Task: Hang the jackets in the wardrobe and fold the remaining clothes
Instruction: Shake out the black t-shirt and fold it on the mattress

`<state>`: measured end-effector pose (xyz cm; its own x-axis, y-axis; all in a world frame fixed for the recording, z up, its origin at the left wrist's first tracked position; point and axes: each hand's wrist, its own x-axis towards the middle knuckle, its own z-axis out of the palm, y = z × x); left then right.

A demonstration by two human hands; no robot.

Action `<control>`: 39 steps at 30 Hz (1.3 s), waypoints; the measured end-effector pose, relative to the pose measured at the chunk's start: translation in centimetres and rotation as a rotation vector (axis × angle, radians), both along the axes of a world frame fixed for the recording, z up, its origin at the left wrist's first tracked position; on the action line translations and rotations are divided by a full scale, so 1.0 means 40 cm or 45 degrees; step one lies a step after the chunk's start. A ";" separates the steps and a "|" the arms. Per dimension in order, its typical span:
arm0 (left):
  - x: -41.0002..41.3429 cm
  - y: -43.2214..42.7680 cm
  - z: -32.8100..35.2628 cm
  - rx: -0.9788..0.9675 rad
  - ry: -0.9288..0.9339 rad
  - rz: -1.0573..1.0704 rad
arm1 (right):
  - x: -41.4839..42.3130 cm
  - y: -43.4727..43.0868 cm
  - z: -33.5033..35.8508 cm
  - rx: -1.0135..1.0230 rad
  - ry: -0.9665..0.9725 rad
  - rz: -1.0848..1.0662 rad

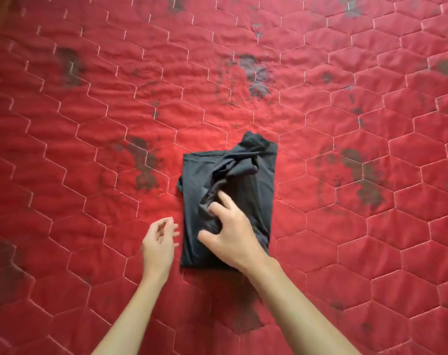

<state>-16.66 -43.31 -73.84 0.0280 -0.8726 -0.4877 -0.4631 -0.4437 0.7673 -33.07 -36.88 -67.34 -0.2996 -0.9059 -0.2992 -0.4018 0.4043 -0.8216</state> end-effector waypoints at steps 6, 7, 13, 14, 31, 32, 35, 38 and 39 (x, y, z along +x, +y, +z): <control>-0.060 -0.052 -0.041 0.427 0.143 -0.007 | 0.087 0.061 -0.115 0.375 -0.043 0.280; -0.064 -0.054 -0.046 0.403 0.061 -0.038 | 0.081 0.081 -0.124 0.379 -0.042 0.267; -0.054 -0.052 -0.077 0.304 -0.083 -0.127 | -0.004 0.168 -0.172 0.298 0.239 -0.064; -0.046 -0.046 -0.080 0.252 -0.154 -0.170 | -0.018 0.174 -0.179 0.297 0.359 -0.220; 0.137 0.093 -0.020 0.967 -0.210 -0.528 | -0.088 0.318 -0.164 0.830 -0.451 -0.591; 0.138 0.099 0.007 1.084 -0.077 -0.505 | -0.092 0.326 -0.145 0.807 -0.522 -0.589; 0.125 0.078 0.097 1.165 0.256 -0.388 | -0.116 0.317 -0.074 0.673 -0.821 -0.662; 0.084 0.014 0.167 1.060 0.478 -0.160 | -0.154 0.249 -0.021 0.537 -1.112 -0.807; 0.063 -0.015 0.177 0.999 0.491 -0.096 | -0.169 0.212 -0.006 0.510 -1.174 -0.851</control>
<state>-14.12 -43.92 -66.77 -0.3068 -0.2741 -0.9114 -0.2839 -0.8877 0.3625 -39.84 -28.40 -67.59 -0.1996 -0.4475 -0.8717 0.6555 0.6003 -0.4582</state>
